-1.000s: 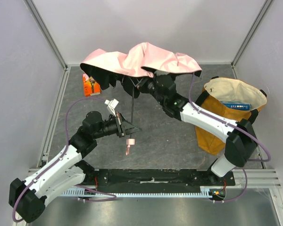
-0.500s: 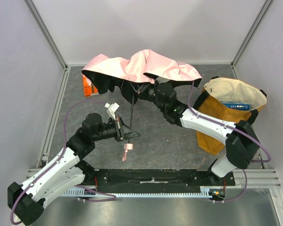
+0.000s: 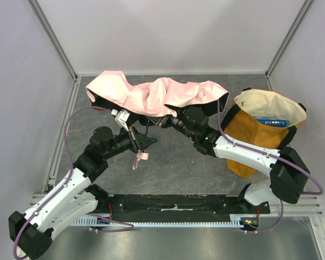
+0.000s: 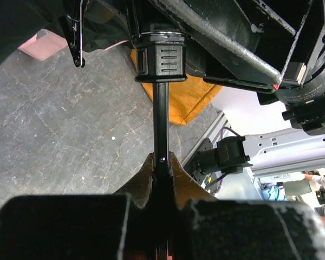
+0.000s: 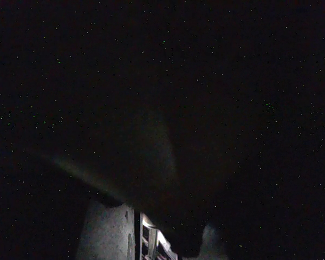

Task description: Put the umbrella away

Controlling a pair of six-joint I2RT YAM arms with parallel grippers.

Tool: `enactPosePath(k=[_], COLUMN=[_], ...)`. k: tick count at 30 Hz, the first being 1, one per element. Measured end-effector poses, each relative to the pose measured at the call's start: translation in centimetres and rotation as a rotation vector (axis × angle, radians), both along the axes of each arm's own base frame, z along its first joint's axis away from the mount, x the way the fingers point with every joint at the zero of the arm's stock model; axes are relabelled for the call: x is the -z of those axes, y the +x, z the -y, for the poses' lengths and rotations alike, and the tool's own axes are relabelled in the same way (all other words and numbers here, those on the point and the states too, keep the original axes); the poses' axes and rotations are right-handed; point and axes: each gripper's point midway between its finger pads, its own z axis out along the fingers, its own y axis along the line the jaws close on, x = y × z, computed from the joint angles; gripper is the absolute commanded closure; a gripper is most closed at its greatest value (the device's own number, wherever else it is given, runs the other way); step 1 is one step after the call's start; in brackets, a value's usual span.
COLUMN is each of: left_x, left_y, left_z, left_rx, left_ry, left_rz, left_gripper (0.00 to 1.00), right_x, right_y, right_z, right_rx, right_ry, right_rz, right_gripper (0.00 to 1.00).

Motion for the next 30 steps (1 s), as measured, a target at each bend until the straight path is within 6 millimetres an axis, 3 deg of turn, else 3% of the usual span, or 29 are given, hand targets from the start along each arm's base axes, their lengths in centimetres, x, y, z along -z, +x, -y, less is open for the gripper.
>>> enactPosePath(k=[5, 10, 11, 13, 14, 18, 20, 22, 25, 27, 30], left_x=[-0.6, -0.2, -0.1, 0.1, 0.2, -1.2, -1.7, -2.0, -2.0, -2.1, -2.1], left_y=[0.0, 0.5, 0.8, 1.2, 1.3, 1.1, 0.1, -1.6, -4.4, -5.7, -7.4], left_z=[-0.2, -0.2, -0.3, -0.4, -0.4, -0.7, -1.2, -1.9, -3.3, -4.0, -5.0], left_rx=[-0.008, -0.025, -0.037, -0.054, -0.057, -0.057, -0.046, -0.027, -0.01, -0.007, -0.011], left_ry=[-0.005, 0.004, 0.007, 0.012, 0.014, -0.017, -0.041, -0.062, -0.094, -0.12, -0.157], left_rz=[0.032, 0.023, 0.022, 0.017, 0.015, 0.062, 0.095, 0.125, 0.169, 0.196, 0.227], left_gripper=[0.98, 0.98, 0.93, 0.64, 0.55, 0.38, 0.33, 0.32, 0.35, 0.38, 0.4], right_x=[-0.7, -0.2, 0.2, 0.9, 1.2, 3.4, 4.0, 3.9, 2.6, 1.5, 0.3], right_y=[-0.3, -0.7, -0.9, -1.4, -1.5, -0.6, 0.9, 3.7, 7.5, 8.3, 7.5], right_z=[-0.3, -1.1, -1.3, -1.7, -1.7, -0.6, 0.8, 3.0, 5.4, 6.0, 6.1], right_rx=[-0.036, -0.046, -0.054, -0.072, -0.078, -0.087, -0.086, -0.05, 0.013, 0.023, -0.021], right_ry=[-0.006, -0.01, -0.016, -0.029, -0.039, -0.157, -0.221, -0.288, -0.389, -0.439, -0.498], right_rz=[0.019, 0.014, 0.009, 0.002, 0.0, -0.004, -0.003, -0.001, 0.017, 0.047, 0.126], right_gripper=[0.96, 1.0, 1.0, 1.0, 1.0, 1.0, 1.0, 1.0, 1.0, 1.0, 1.0])
